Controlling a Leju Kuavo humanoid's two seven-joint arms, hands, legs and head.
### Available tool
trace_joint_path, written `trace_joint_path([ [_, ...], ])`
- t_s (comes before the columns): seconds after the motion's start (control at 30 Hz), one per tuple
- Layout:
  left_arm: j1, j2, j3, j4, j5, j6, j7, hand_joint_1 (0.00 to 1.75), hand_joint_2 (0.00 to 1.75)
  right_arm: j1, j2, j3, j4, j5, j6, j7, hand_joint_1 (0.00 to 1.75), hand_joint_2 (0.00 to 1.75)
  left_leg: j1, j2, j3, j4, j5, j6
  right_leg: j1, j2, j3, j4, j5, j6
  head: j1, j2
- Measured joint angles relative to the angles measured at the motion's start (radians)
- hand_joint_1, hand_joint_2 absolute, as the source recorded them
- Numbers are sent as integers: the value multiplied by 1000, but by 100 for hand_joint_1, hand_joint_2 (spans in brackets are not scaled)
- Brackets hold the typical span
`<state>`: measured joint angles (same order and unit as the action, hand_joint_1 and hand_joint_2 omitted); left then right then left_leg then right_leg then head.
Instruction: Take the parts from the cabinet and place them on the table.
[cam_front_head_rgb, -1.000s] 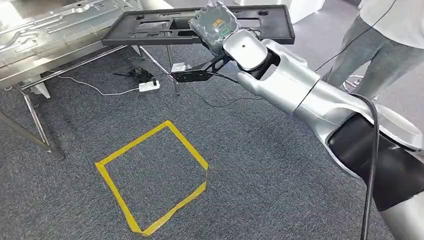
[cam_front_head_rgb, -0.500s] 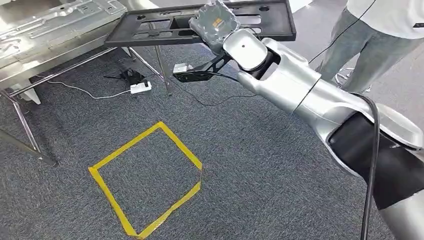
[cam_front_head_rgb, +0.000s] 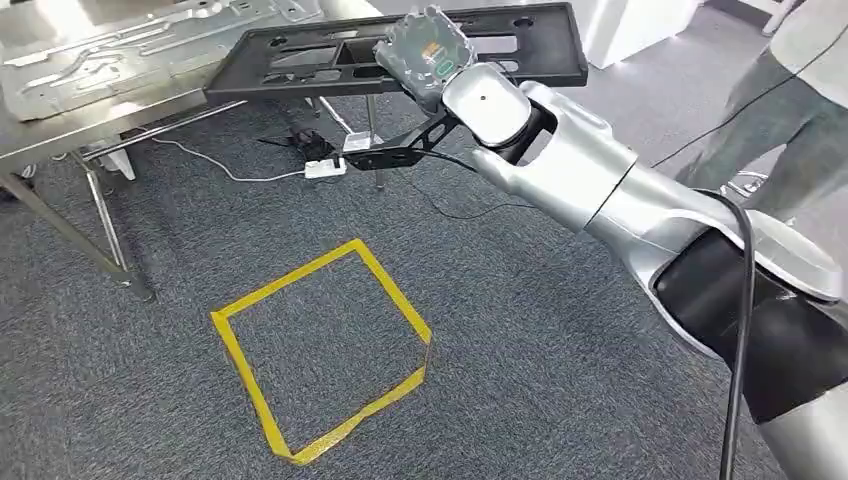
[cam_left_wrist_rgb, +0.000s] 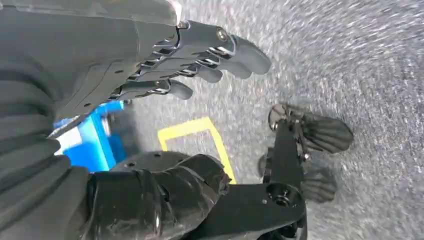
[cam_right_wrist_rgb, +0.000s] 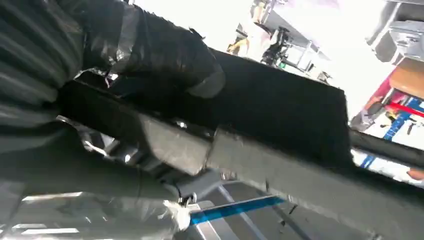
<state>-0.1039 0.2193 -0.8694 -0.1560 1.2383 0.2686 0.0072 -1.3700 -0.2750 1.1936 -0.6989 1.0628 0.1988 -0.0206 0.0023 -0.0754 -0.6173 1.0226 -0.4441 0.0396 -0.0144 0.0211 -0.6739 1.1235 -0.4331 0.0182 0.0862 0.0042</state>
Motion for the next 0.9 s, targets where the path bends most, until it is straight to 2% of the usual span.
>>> trace_joint_path([
  [0.03,1,0,0,0,1,2,-1,0,175,-1,-1,0,0,0,0,0,175,175,3,-10,-5,5,-5,-5,-7,47,28,-57,-3,0,0,0],
  [0.07,-3,0,0,0,1,3,-2,0,175,-3,0,0,-1,1,0,0,175,175,-1,-20,-17,16,-6,-10,-9,67,40,-79,-9,2,-5,0],
  [0.17,1,0,0,0,1,5,-2,0,175,5,0,0,-1,3,-1,0,175,175,12,-55,-26,6,5,-29,3,32,38,-74,-8,-14,-1,0],
  [0.2,3,1,0,0,1,5,-2,0,175,4,1,0,-2,5,-2,0,175,175,12,-57,-29,9,2,-34,-5,18,44,-84,-3,-22,-2,0],
  [0.23,7,-2,0,0,1,6,0,0,175,3,1,0,-3,6,-2,2,175,175,6,-3,-36,25,-9,-38,-3,6,50,-90,-2,-28,-2,0],
  [0.27,8,-1,0,0,3,6,1,0,175,0,1,0,-3,8,-2,4,175,175,4,42,-58,71,-36,-44,-1,-3,53,-92,-3,-33,-12,0],
  [0.3,4,-1,0,0,3,6,0,0,175,-3,1,0,-3,8,-3,6,175,175,7,60,-94,146,-70,-48,3,-15,53,-92,-4,-36,-11,0],
  [0.33,3,-2,0,0,3,6,1,0,175,-2,1,0,-3,9,-3,6,175,175,9,68,-136,224,-99,-50,6,-27,54,-92,-7,-40,-12,0],
  [0.37,1,-2,0,0,3,6,1,0,175,0,0,0,-3,9,-3,6,175,175,10,70,-167,281,-114,-51,7,-29,55,-92,-8,-40,-13,0],
  [0.4,1,-3,0,0,3,5,1,0,175,3,1,0,-3,9,-3,4,175,175,10,70,-180,296,-107,-50,8,-37,55,-91,-10,-41,-13,0],
  [0.43,2,-4,0,0,3,3,1,0,175,4,1,0,-3,9,-5,-2,175,175,10,70,-168,266,-79,-48,10,-44,57,-91,-11,-41,-13,0],
  [0.47,3,-4,0,0,3,3,1,0,175,4,1,0,-3,6,-7,-7,175,175,10,71,-133,195,-38,-44,12,-49,60,-91,-14,-40,-13,0],
  [0.5,3,-3,0,0,3,2,0,0,175,3,1,0,-4,3,-11,-9,175,175,8,72,-84,102,8,-38,12,-54,65,-91,-16,-40,-13,0],
  [0.53,3,-2,0,0,3,1,0,0,175,1,1,0,-5,0,-15,-10,175,175,3,81,-45,19,27,-30,12,-58,68,-92,-20,-37,-13,0],
  [0.57,2,-2,0,0,2,1,0,0,175,-1,0,0,-5,-3,-17,-10,175,175,-6,88,-26,7,13,-27,18,-59,65,-92,-21,-33,-13,0],
  [0.67,3,1,0,0,2,1,0,0,175,1,1,0,-6,-3,-19,-16,175,175,-13,82,-28,-2,13,-19,11,-62,68,-99,-19,-19,-13,0],
  [0.7,2,1,0,0,2,1,-1,0,175,0,1,0,-7,-4,-19,-17,175,175,-8,82,-20,-15,18,-11,14,-62,71,-100,-21,-11,-11,0],
  [0.73,5,1,-1,0,0,2,-1,0,175,0,-1,0,-7,-3,-19,-18,175,175,-2,82,-8,-27,21,-7,10,-50,67,-89,-32,-6,-11,0],
  [0.77,4,1,-1,0,0,2,-2,0,175,-3,-2,0,-7,-3,-19,-18,175,175,-2,81,-3,-29,20,-3,9,-36,49,-50,-56,-5,-12,0],
  [0.83,-1,1,-1,0,-1,1,-2,0,175,-2,-3,0,-7,-4,-20,-18,175,175,-3,81,1,-27,16,5,9,-23,-30,106,-121,-2,-11,0],
  [0.87,-3,1,-1,0,-3,1,-2,0,175,3,-3,0,-7,-3,-20,-20,175,175,-3,79,2,-26,13,9,8,-22,-73,181,-140,0,-10,0],
  [0.9,-3,1,-1,0,-3,0,-2,0,175,8,-3,0,-7,-3,-20,-20,175,175,-2,76,4,-25,11,9,5,-22,-95,210,-135,2,-10,0],
])
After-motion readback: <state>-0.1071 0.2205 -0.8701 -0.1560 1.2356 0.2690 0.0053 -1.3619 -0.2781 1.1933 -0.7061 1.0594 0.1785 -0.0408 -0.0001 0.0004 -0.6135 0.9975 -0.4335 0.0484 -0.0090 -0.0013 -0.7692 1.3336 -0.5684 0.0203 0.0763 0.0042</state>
